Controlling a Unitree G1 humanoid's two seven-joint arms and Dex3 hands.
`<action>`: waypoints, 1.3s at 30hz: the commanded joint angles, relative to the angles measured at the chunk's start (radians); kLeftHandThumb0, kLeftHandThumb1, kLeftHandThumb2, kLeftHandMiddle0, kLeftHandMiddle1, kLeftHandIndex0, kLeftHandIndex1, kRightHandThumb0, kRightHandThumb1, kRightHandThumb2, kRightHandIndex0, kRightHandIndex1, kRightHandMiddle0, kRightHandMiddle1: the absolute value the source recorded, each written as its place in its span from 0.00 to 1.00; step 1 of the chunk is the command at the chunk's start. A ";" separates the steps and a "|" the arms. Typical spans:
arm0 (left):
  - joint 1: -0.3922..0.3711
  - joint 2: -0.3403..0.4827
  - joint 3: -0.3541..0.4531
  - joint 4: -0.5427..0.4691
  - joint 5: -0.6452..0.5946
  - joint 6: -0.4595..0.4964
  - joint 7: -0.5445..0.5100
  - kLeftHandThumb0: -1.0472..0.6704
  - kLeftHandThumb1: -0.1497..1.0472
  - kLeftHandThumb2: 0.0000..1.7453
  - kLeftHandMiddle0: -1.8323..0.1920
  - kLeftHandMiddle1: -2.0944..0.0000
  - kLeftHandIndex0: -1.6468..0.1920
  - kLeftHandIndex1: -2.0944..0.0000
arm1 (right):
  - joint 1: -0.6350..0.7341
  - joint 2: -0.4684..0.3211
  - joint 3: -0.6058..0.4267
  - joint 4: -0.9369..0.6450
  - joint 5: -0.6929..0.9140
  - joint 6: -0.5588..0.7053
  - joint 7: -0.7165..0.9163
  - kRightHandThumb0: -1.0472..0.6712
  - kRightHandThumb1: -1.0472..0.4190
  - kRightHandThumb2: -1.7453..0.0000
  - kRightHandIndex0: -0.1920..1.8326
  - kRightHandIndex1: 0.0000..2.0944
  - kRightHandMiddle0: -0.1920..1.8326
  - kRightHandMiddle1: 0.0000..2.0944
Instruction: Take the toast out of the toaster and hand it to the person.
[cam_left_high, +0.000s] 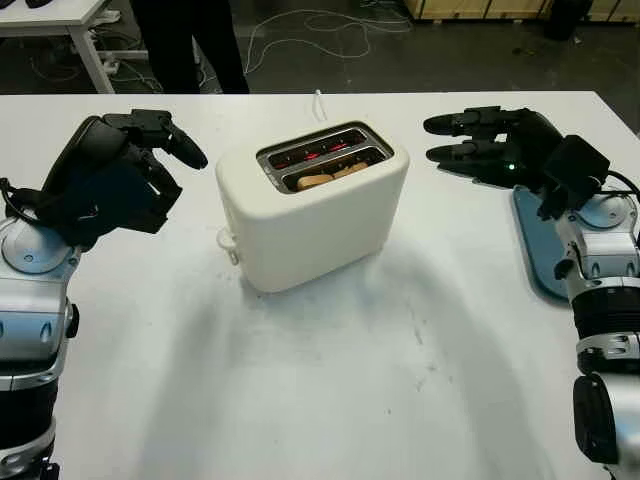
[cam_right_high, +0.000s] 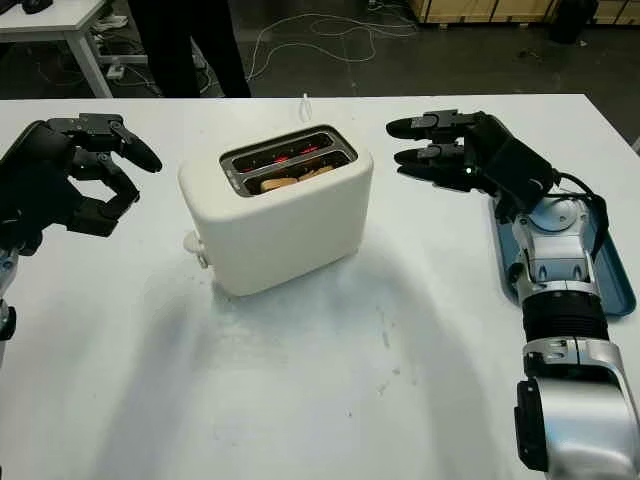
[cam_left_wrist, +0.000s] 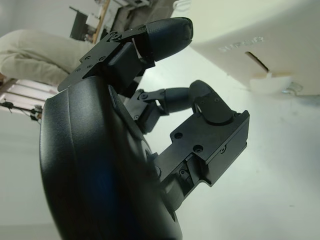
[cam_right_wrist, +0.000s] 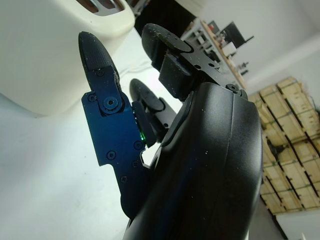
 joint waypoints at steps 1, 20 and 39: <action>0.019 -0.007 0.009 -0.005 0.000 -0.007 0.009 0.69 0.44 0.63 0.52 0.39 0.51 0.47 | 0.017 -0.004 -0.002 -0.013 0.006 0.012 0.000 0.31 0.17 1.00 0.51 0.00 0.48 0.00; 0.028 -0.002 0.011 -0.024 0.000 0.014 0.003 0.68 0.46 0.61 0.54 0.38 0.52 0.47 | 0.036 -0.006 0.004 -0.038 0.000 0.023 0.001 0.30 0.16 1.00 0.53 0.01 0.49 0.00; 0.044 0.010 -0.006 -0.057 0.015 0.037 0.000 0.52 0.68 0.75 0.51 0.40 0.51 0.49 | 0.053 -0.004 0.003 -0.040 0.002 0.015 0.003 0.29 0.16 1.00 0.53 0.00 0.49 0.00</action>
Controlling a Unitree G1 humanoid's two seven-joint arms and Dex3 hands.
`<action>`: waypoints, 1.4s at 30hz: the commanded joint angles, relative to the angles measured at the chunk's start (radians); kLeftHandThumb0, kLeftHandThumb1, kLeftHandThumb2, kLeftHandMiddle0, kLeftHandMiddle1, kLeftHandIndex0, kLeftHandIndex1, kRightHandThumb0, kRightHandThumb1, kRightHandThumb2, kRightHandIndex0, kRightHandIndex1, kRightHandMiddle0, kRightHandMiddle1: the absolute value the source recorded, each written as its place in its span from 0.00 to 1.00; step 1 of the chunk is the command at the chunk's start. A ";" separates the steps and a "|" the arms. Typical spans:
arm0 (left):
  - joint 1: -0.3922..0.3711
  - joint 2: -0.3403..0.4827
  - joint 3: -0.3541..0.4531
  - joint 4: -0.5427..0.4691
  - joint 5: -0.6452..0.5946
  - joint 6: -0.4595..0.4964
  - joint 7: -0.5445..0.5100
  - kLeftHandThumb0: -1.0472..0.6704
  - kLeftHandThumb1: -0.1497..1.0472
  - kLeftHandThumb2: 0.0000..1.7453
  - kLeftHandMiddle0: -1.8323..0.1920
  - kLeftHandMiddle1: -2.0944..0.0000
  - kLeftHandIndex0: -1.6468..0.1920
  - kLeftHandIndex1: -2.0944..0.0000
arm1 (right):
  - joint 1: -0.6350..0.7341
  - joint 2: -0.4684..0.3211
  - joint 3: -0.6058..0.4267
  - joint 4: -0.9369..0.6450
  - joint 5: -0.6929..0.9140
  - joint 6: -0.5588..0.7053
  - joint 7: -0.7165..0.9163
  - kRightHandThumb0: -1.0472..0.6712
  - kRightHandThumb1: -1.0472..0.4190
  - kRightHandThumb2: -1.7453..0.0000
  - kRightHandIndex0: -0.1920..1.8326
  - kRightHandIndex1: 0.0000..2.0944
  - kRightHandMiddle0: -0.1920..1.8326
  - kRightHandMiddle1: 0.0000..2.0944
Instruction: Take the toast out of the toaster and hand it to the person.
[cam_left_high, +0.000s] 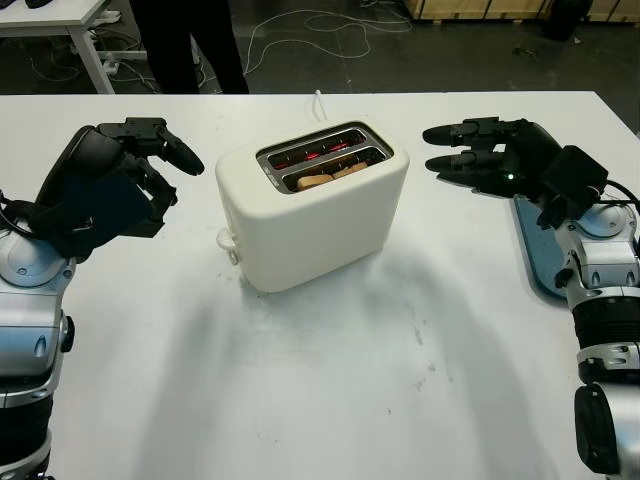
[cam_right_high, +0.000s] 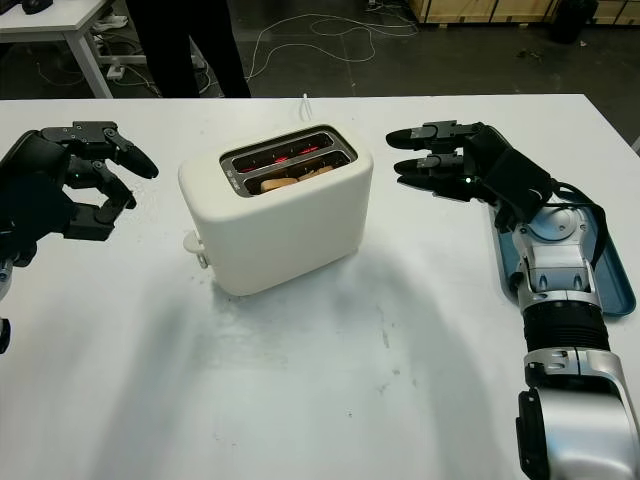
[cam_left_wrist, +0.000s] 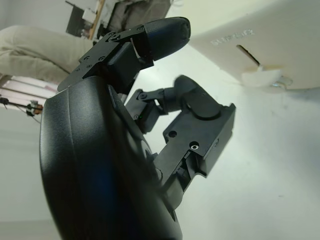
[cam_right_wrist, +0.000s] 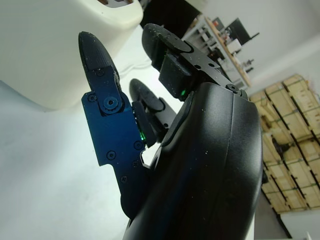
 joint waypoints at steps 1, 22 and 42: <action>0.001 0.009 -0.011 0.000 0.018 -0.009 0.003 0.50 0.69 0.77 0.51 0.41 0.51 0.49 | 0.012 -0.004 0.002 -0.003 0.001 -0.005 0.000 0.29 0.16 1.00 0.52 0.00 0.49 0.00; 0.000 0.002 -0.012 0.007 0.016 -0.011 0.018 0.51 0.60 0.77 0.50 0.44 0.50 0.51 | -0.014 -0.007 0.005 0.028 -0.004 -0.018 0.004 0.27 0.16 1.00 0.54 0.01 0.50 0.00; -0.002 -0.022 0.006 0.054 -0.011 -0.077 0.026 0.69 0.48 0.55 0.51 0.38 0.50 0.48 | -0.015 -0.001 0.002 0.038 0.003 -0.021 0.008 0.29 0.16 1.00 0.54 0.00 0.50 0.00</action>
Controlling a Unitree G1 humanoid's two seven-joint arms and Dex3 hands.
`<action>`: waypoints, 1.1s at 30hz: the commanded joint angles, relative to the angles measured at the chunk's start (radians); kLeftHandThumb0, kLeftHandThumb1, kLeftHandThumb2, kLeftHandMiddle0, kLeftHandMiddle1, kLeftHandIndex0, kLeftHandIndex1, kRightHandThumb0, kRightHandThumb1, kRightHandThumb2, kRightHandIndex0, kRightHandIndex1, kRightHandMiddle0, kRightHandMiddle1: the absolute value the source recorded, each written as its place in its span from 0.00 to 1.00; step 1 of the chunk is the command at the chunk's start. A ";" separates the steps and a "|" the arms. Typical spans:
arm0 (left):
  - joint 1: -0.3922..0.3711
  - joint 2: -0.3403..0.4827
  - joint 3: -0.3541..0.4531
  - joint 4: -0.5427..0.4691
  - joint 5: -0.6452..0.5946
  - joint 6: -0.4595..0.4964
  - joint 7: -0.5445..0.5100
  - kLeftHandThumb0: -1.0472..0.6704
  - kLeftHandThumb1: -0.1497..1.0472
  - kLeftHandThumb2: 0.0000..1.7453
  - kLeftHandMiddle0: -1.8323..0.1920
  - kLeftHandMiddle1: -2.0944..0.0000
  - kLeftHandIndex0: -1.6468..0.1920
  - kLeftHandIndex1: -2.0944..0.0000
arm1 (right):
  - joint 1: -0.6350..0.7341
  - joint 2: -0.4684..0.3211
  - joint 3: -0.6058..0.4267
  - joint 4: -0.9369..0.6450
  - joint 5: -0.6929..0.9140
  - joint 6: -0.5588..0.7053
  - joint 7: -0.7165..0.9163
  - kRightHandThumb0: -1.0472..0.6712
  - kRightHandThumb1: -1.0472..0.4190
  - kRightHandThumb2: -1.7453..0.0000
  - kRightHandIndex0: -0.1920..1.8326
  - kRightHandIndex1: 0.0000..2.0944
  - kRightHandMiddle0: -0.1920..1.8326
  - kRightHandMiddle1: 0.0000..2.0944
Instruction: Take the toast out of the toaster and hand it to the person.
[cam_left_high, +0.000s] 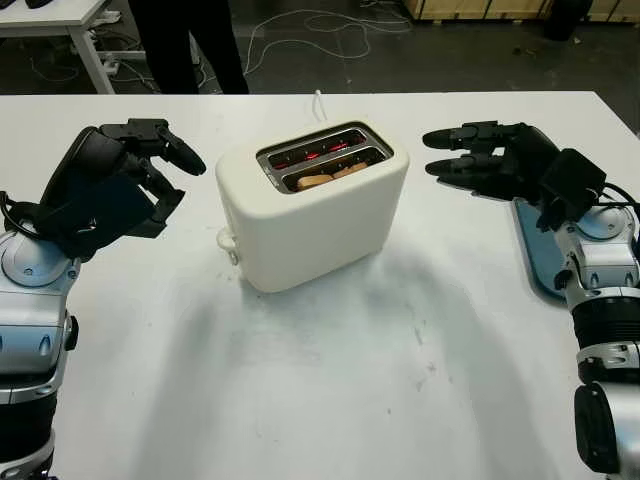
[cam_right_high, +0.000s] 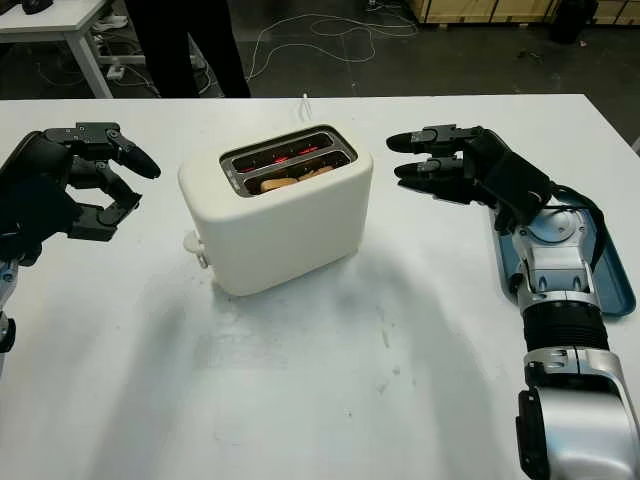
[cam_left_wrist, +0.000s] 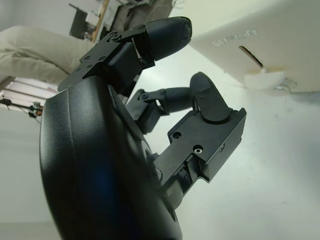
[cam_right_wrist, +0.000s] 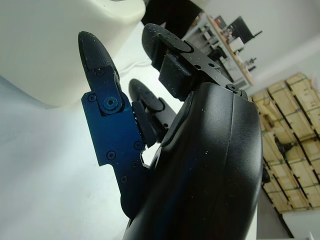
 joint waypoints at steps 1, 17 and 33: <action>-0.001 -0.007 0.005 0.011 -0.002 -0.022 0.006 0.69 0.47 0.57 0.51 0.37 0.50 0.47 | -0.012 -0.003 0.003 0.005 -0.001 -0.008 -0.001 0.29 0.16 1.00 0.54 0.00 0.50 0.00; 0.004 -0.004 0.004 -0.017 0.015 0.012 0.005 0.70 0.58 0.61 0.52 0.39 0.51 0.46 | -0.004 -0.004 0.004 -0.013 -0.004 0.001 -0.004 0.29 0.16 1.00 0.53 0.00 0.49 0.00; 0.002 0.001 -0.004 -0.033 0.027 0.035 0.007 0.71 0.63 0.57 0.51 0.40 0.47 0.44 | 0.004 0.005 -0.003 -0.023 0.010 0.016 -0.005 0.32 0.16 1.00 0.53 0.00 0.49 0.00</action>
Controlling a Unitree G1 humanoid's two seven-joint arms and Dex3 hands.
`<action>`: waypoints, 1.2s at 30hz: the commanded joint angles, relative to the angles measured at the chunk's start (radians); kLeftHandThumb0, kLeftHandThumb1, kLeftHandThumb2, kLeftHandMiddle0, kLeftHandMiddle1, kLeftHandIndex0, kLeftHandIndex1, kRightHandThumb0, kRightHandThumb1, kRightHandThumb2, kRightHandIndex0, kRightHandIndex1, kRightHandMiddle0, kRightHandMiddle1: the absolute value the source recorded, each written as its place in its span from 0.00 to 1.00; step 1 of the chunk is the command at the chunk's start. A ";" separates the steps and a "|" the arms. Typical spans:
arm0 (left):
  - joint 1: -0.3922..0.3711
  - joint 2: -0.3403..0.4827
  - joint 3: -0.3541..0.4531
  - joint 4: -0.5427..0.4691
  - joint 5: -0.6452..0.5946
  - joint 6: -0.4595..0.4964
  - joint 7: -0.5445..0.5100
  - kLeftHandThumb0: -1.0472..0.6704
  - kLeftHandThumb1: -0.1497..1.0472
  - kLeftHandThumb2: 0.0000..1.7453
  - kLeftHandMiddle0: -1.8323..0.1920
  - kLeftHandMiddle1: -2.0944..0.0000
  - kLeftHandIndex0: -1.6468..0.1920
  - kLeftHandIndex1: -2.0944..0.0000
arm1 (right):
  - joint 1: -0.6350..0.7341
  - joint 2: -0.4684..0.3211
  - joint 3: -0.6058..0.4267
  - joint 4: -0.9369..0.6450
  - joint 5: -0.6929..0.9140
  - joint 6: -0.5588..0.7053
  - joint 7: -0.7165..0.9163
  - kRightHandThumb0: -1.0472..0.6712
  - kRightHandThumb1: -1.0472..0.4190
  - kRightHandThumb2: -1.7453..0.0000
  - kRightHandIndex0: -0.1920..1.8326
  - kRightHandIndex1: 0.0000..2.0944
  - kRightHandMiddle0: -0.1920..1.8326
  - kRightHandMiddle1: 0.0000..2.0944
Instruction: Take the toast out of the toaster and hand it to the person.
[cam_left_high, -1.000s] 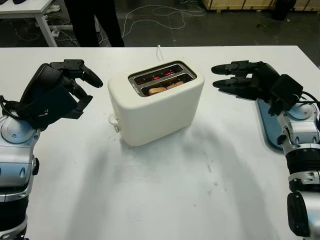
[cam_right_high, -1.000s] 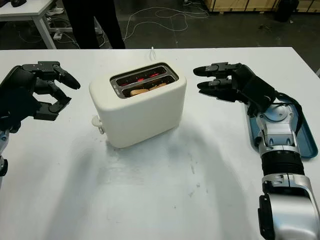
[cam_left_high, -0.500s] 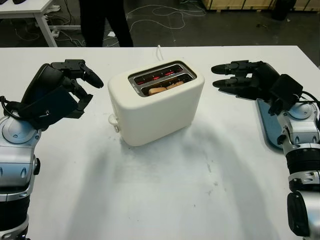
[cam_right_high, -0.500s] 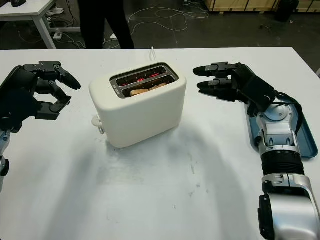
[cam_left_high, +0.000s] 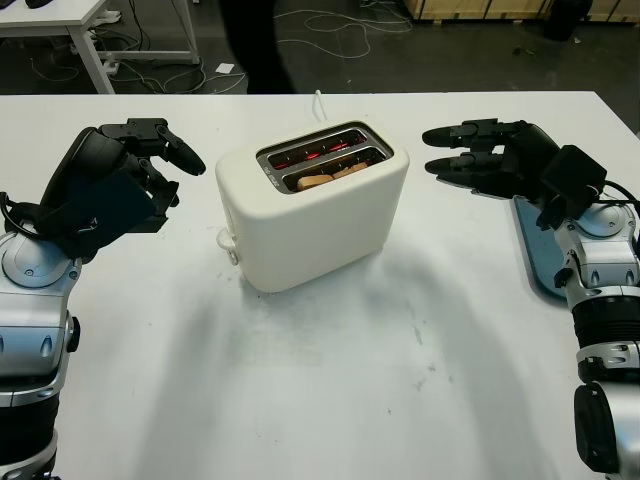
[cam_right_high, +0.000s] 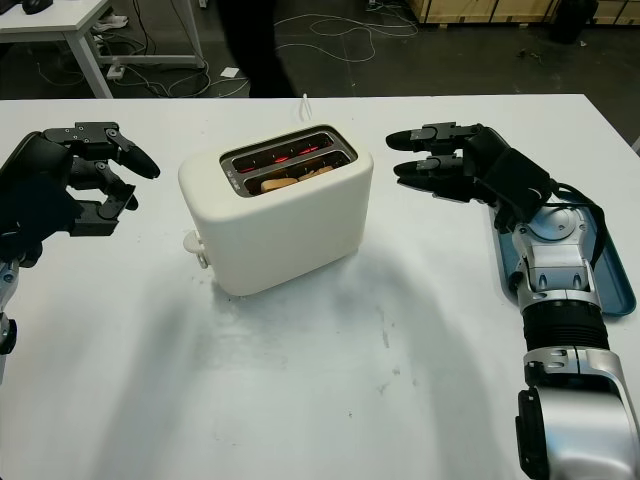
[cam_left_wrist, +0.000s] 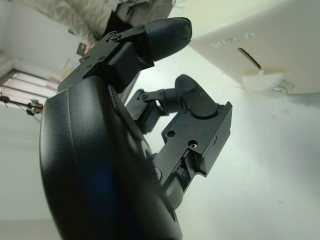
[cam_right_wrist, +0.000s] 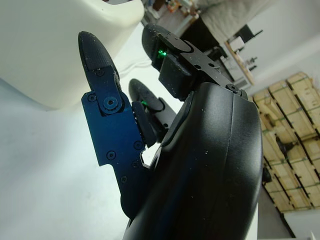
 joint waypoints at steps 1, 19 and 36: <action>0.002 0.005 -0.001 -0.008 0.014 0.000 0.006 0.72 0.63 0.57 0.50 0.40 0.46 0.44 | 0.005 0.005 -0.004 -0.004 0.011 -0.004 -0.002 0.32 0.16 1.00 0.53 0.00 0.49 0.00; 0.005 -0.005 0.001 -0.002 0.010 -0.019 0.012 0.74 0.62 0.58 0.49 0.39 0.44 0.41 | 0.009 0.000 -0.003 -0.016 0.007 0.005 -0.002 0.32 0.16 1.00 0.52 0.00 0.48 0.00; -0.001 0.013 -0.010 -0.008 0.026 0.009 0.005 0.71 0.62 0.57 0.51 0.41 0.48 0.42 | 0.007 0.005 0.000 -0.018 0.004 0.006 -0.009 0.32 0.16 1.00 0.53 0.00 0.49 0.00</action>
